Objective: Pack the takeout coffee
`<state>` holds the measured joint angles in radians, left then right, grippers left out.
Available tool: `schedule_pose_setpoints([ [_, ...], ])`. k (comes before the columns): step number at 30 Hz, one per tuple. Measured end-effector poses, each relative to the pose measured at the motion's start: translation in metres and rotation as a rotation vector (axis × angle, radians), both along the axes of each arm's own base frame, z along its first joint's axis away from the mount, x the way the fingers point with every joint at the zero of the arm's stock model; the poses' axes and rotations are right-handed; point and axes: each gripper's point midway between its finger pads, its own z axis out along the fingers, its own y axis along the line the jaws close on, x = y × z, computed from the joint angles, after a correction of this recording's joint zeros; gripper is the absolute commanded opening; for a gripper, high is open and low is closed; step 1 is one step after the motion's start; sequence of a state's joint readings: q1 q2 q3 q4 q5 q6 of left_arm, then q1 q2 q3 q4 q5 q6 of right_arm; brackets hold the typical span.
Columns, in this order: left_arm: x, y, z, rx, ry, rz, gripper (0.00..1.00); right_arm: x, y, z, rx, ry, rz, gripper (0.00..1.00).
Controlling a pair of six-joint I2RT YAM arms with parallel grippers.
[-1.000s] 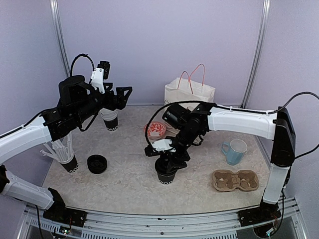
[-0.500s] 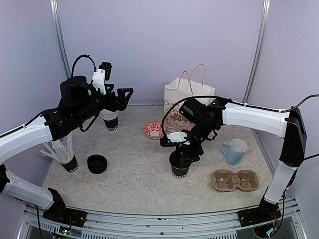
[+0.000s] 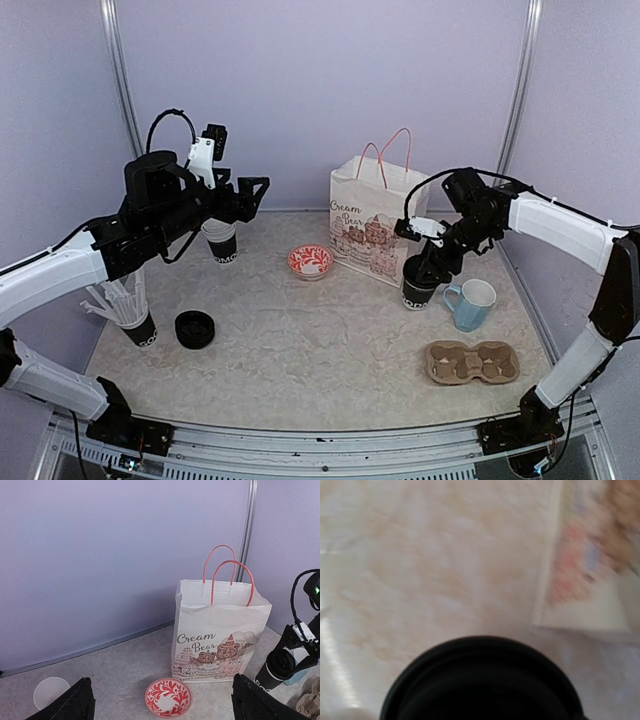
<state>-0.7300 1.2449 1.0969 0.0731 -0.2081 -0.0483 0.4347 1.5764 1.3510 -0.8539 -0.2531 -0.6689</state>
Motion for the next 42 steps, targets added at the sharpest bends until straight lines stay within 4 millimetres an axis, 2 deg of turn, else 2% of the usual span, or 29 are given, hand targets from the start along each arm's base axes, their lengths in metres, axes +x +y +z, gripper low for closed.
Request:
schedule_pose_setpoints([
  [7,0.001,-0.001,-0.002,0.006,0.012,-0.002,0.92,0.038,-0.051,0.001,-0.009,-0.043,-0.175,0.73],
  [12,0.004,-0.004,0.002,0.009,0.023,-0.001,0.9,0.059,-0.08,-0.012,-0.019,-0.026,-0.272,0.73],
  [18,0.007,-0.007,-0.007,0.027,0.052,-0.001,0.9,0.079,-0.094,-0.024,-0.002,0.005,-0.35,0.75],
  [21,0.009,-0.009,-0.013,0.044,0.071,-0.001,0.9,0.086,-0.098,-0.027,0.017,0.023,-0.381,0.79],
  [22,0.009,-0.009,-0.015,0.048,0.076,-0.001,0.9,0.088,-0.099,-0.028,0.025,0.029,-0.391,0.83],
  [24,0.01,-0.009,-0.017,0.056,0.084,-0.001,0.9,0.093,-0.102,-0.029,0.041,0.04,-0.409,0.97],
  [25,0.01,-0.01,-0.019,0.06,0.089,-0.002,0.9,0.096,-0.103,-0.029,0.049,0.044,-0.419,0.99],
  [31,0.012,-0.014,-0.019,0.069,0.11,-0.01,0.88,0.099,-0.103,-0.025,0.074,0.049,-0.434,0.99],
  [33,0.016,-0.014,-0.019,0.08,0.129,0.0,0.82,0.098,-0.104,-0.024,0.077,0.054,-0.444,0.99],
  [37,0.037,-0.01,-0.013,0.108,0.19,0.056,0.68,0.094,-0.106,-0.009,0.089,0.026,-0.472,0.99],
  [39,0.054,-0.001,-0.011,0.114,0.223,0.098,0.6,0.084,-0.107,0.01,0.113,-0.01,-0.477,0.96],
  [42,0.077,0.018,-0.022,0.138,0.297,0.161,0.55,0.063,-0.1,0.049,0.194,-0.078,-0.449,0.9],
])
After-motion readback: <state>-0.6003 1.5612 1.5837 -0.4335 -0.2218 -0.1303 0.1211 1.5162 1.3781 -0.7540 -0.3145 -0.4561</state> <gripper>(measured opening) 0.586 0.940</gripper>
